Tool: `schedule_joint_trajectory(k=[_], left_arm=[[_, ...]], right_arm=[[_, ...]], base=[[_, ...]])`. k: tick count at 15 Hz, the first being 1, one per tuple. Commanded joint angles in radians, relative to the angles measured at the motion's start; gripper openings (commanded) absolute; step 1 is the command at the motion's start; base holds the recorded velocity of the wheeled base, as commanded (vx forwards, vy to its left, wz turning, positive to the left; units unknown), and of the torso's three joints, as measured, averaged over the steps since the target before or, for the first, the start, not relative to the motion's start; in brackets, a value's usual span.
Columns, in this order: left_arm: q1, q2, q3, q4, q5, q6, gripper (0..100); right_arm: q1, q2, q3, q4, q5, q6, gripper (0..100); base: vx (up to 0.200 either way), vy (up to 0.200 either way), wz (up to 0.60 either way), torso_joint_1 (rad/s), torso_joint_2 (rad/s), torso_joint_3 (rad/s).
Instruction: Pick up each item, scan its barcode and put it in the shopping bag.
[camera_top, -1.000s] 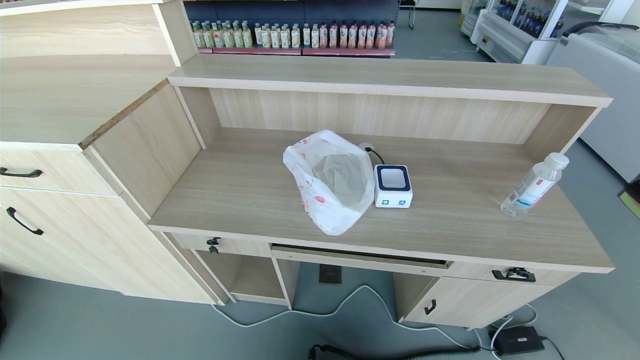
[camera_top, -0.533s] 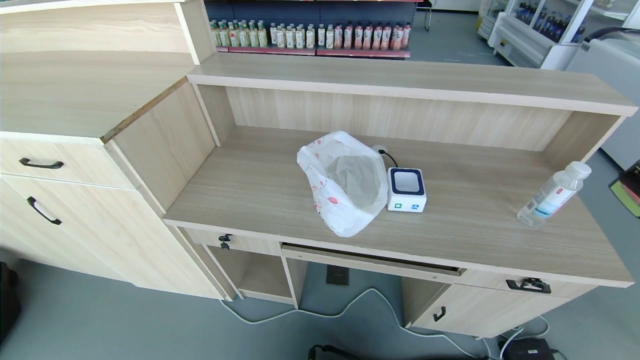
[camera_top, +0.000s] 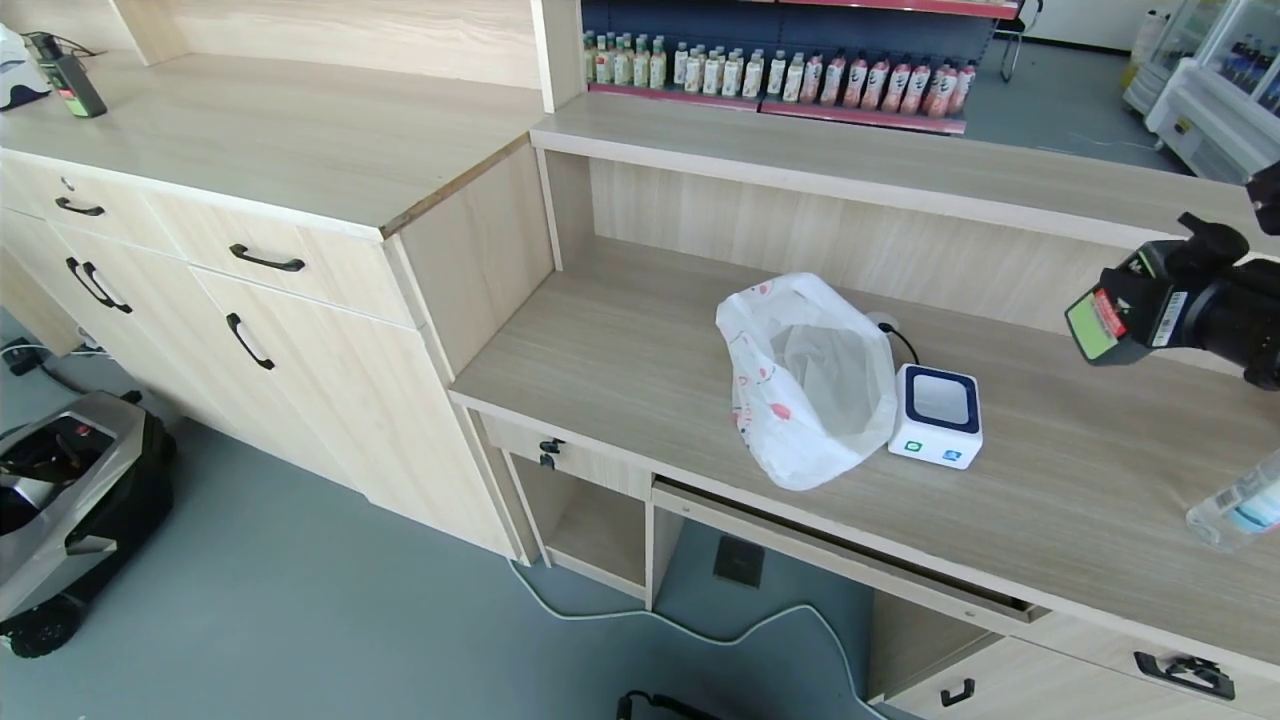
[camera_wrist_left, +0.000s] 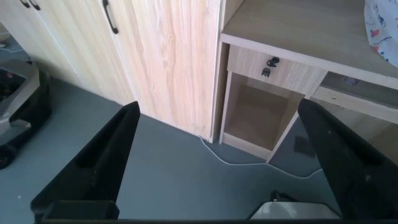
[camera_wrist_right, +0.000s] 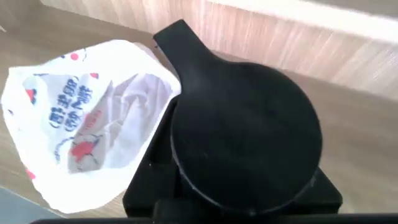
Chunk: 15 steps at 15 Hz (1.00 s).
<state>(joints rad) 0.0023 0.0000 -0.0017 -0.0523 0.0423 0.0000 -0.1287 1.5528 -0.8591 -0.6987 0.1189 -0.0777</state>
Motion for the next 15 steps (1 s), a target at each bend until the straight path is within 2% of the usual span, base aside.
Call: schedule_joint_trajectory(k=[1, 4, 6, 9, 10, 15], left_arm=[[-0.001, 0.0, 0.0, 0.0, 0.001, 0.0, 100], [-0.001, 0.0, 0.0, 0.0, 0.001, 0.0, 100], [-0.001, 0.0, 0.0, 0.0, 0.001, 0.0, 100], [-0.001, 0.0, 0.0, 0.0, 0.001, 0.0, 100], [-0.001, 0.0, 0.0, 0.0, 0.001, 0.0, 100], [-0.001, 0.0, 0.0, 0.0, 0.001, 0.0, 100]], right_arm=[[0.046, 0.222, -0.12, 0.007, 0.01, 0.299, 0], [0.046, 0.303, -0.136, 0.015, 0.011, 0.365, 0], [0.049, 0.349, -0.215, 0.022, 0.034, 0.444, 0], [0.038, 0.363, -0.284, 0.068, 0.041, 0.449, 0], [0.031, 0.365, -0.293, 0.114, 0.1, 0.467, 0], [0.031, 0.425, -0.297, 0.11, 0.108, 0.481, 0]], base=[[0.0, 0.0, 0.0, 0.0, 0.0, 0.0], [0.0, 0.0, 0.0, 0.0, 0.0, 0.0], [0.0, 0.0, 0.0, 0.0, 0.0, 0.0], [0.0, 0.0, 0.0, 0.0, 0.0, 0.0], [0.0, 0.0, 0.0, 0.0, 0.0, 0.0], [0.0, 0.0, 0.0, 0.0, 0.0, 0.0]])
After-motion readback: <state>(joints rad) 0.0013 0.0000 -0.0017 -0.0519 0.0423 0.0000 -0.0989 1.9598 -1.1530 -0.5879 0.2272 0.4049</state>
